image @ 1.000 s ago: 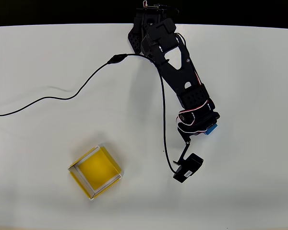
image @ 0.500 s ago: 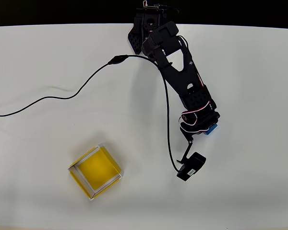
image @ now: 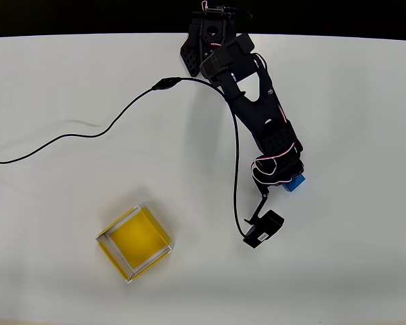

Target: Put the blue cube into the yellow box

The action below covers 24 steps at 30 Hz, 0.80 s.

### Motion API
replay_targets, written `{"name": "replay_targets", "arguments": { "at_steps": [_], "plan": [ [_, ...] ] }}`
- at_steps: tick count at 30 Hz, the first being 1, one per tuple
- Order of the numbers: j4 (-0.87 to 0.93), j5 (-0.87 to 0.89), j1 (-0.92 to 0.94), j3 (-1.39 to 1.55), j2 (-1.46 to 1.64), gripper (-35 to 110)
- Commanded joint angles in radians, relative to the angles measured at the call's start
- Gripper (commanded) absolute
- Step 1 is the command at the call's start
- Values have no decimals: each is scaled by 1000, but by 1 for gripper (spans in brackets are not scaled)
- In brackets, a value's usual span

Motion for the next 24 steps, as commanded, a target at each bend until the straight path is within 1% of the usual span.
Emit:
{"name": "replay_targets", "arguments": {
  "at_steps": [1, 6, 13, 21, 24],
  "plan": [
    [-57, 6, -5, 6, 54, 25],
    [-75, 9, -2, 15, 61, 16],
    [-63, -97, 84, 6, 156, 15],
    [-132, -253, 308, -5, 379, 14],
    [-210, -324, 419, 23, 446, 14]
  ]
}}
